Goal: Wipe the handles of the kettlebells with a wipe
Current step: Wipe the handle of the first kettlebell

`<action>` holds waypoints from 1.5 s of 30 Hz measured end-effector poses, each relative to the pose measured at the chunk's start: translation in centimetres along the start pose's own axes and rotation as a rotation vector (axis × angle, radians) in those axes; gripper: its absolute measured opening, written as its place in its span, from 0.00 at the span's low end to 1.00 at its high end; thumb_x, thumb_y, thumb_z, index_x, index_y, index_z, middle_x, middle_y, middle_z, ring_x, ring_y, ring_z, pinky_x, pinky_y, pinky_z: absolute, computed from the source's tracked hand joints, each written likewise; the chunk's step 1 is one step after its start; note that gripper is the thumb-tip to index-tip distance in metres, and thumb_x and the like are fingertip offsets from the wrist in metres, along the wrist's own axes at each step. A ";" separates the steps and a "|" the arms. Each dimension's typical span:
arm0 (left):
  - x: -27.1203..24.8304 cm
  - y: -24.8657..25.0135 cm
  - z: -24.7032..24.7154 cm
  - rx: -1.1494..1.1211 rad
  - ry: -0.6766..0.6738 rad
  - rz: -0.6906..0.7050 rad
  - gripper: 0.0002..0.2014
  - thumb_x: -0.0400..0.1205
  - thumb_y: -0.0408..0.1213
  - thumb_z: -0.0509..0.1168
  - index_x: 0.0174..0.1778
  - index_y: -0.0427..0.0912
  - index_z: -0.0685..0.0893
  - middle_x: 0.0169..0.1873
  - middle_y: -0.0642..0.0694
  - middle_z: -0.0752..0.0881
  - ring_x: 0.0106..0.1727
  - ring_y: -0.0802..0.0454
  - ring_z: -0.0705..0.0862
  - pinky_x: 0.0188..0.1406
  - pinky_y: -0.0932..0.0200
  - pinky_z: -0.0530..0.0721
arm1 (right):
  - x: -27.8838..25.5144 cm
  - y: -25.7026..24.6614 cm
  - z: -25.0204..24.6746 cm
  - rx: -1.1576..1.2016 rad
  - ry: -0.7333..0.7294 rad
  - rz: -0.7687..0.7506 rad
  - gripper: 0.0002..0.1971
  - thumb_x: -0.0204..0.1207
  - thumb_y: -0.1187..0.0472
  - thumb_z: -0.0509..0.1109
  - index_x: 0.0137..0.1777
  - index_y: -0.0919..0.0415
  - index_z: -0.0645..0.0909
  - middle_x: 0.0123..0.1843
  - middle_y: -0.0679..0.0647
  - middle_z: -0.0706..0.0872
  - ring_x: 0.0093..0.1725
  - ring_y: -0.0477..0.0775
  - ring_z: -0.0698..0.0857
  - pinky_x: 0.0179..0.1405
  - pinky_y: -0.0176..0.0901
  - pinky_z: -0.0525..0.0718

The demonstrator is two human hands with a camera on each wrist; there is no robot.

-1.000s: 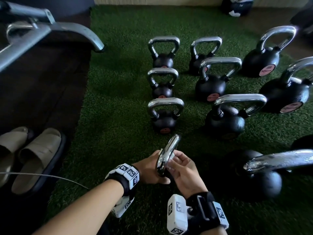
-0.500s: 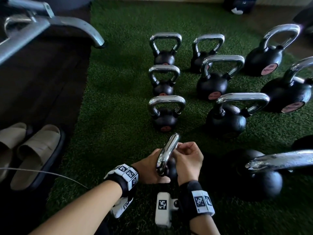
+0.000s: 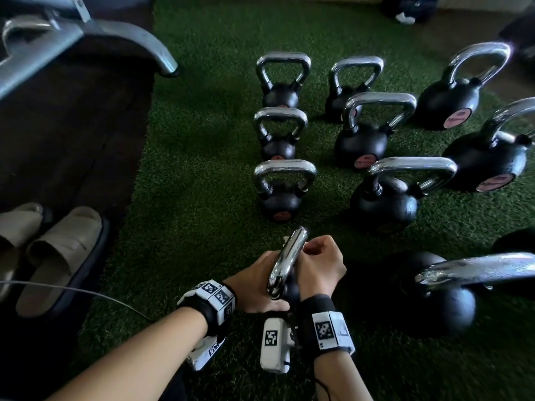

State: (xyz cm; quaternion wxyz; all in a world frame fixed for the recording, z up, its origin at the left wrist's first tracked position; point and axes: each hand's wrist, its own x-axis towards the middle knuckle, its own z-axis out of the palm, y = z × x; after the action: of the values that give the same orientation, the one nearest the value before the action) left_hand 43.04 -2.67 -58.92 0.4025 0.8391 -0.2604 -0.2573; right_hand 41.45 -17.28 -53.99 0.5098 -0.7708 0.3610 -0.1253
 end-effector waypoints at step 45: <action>-2.2 -0.5 -3.2 -0.127 -0.203 -0.193 0.47 0.73 0.46 0.80 0.87 0.64 0.66 0.75 0.64 0.82 0.74 0.64 0.81 0.81 0.52 0.76 | 2.8 -4.7 -11.6 -0.612 -0.671 -0.535 0.18 0.66 0.60 0.83 0.56 0.63 0.89 0.52 0.57 0.93 0.55 0.53 0.89 0.55 0.45 0.86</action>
State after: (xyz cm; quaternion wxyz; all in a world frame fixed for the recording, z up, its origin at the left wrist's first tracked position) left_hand 43.62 0.73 -57.14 0.3998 0.8026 -0.2013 -0.3944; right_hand 38.94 -26.21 -45.13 0.2992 -0.9473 -0.0114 0.1138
